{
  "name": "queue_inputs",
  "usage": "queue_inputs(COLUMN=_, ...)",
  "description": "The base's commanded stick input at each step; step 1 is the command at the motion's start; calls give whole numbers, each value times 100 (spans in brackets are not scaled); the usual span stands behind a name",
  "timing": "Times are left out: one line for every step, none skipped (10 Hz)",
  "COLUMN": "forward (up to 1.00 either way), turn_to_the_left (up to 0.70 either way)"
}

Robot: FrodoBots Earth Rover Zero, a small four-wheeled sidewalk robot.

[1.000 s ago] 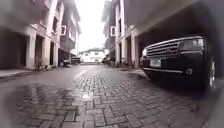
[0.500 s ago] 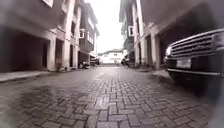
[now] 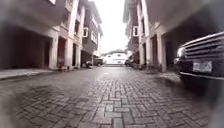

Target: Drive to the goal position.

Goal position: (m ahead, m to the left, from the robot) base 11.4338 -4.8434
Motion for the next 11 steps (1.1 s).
queue_inputs(forward=70, turn_to_the_left=0)
queue_inputs(forward=70, turn_to_the_left=0)
queue_inputs(forward=70, turn_to_the_left=0)
queue_inputs(forward=70, turn_to_the_left=0)
queue_inputs(forward=70, turn_to_the_left=0)
queue_inputs(forward=70, turn_to_the_left=0)
queue_inputs(forward=70, turn_to_the_left=0)
queue_inputs(forward=70, turn_to_the_left=0)
queue_inputs(forward=70, turn_to_the_left=0)
queue_inputs(forward=70, turn_to_the_left=0)
queue_inputs(forward=70, turn_to_the_left=0)
